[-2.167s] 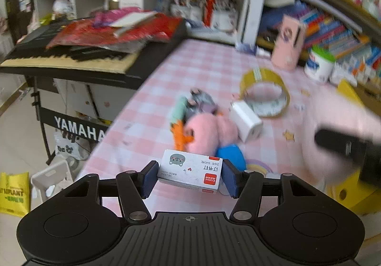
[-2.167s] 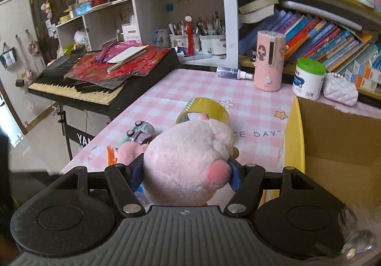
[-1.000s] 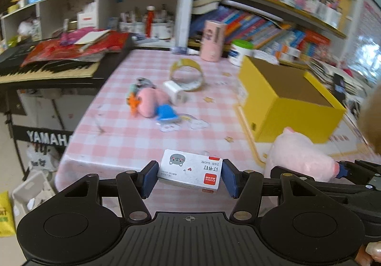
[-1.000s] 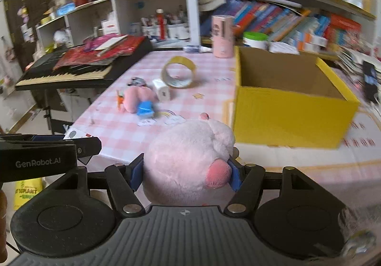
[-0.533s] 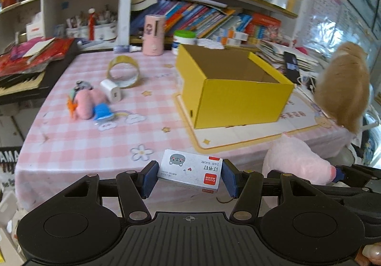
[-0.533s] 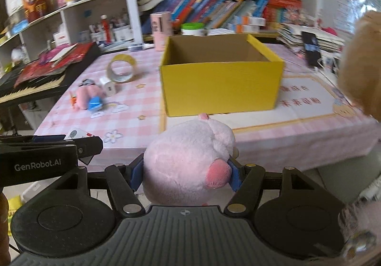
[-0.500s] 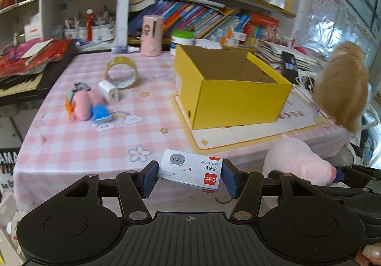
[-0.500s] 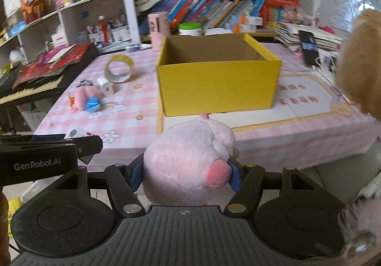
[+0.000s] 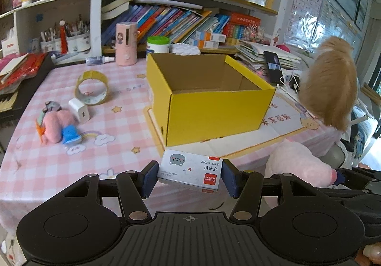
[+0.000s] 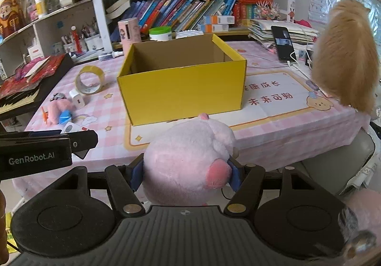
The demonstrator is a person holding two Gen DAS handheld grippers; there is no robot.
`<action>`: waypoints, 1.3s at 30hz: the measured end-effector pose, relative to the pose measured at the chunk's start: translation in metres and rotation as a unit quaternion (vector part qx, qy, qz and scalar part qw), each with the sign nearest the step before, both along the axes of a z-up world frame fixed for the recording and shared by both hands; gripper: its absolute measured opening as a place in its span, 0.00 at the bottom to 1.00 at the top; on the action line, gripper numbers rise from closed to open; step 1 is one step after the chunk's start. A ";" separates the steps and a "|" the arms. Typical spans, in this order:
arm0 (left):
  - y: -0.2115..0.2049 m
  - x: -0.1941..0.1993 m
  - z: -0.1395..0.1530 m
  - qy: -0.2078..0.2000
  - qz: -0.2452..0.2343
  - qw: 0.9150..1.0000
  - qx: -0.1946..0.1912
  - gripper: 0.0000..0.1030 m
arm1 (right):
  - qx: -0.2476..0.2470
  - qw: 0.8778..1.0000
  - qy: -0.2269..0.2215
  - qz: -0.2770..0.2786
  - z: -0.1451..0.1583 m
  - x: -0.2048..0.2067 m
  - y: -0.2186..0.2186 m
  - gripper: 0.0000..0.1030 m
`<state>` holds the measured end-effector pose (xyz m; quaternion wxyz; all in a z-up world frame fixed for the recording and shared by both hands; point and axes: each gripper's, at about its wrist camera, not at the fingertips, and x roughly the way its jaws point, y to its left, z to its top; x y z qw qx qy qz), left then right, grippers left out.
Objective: Organize objects
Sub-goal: 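Carry the pig plush and white card box toward the yellow box with both grippers, then release the pig plush into the yellow box while the left releases the card box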
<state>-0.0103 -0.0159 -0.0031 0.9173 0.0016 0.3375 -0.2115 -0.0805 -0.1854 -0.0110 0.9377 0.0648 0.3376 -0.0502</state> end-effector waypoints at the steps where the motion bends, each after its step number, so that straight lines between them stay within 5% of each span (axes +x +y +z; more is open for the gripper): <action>1: -0.003 0.002 0.000 -0.001 -0.001 1.000 0.000 0.55 | 0.000 1.000 0.000 -0.001 0.000 0.002 -0.002 0.63; 14: -0.034 0.032 0.021 -0.060 -0.004 0.998 -0.003 0.55 | 0.010 1.000 -0.004 0.005 0.004 0.045 -0.036 0.63; 26: -0.076 0.090 0.044 -0.122 0.027 0.992 0.024 0.55 | -0.021 0.993 -0.111 0.030 0.050 0.107 -0.087 0.63; 39: -0.122 0.150 0.016 -0.082 0.060 0.990 0.100 0.55 | -0.026 0.988 -0.086 0.129 0.050 0.229 -0.123 0.63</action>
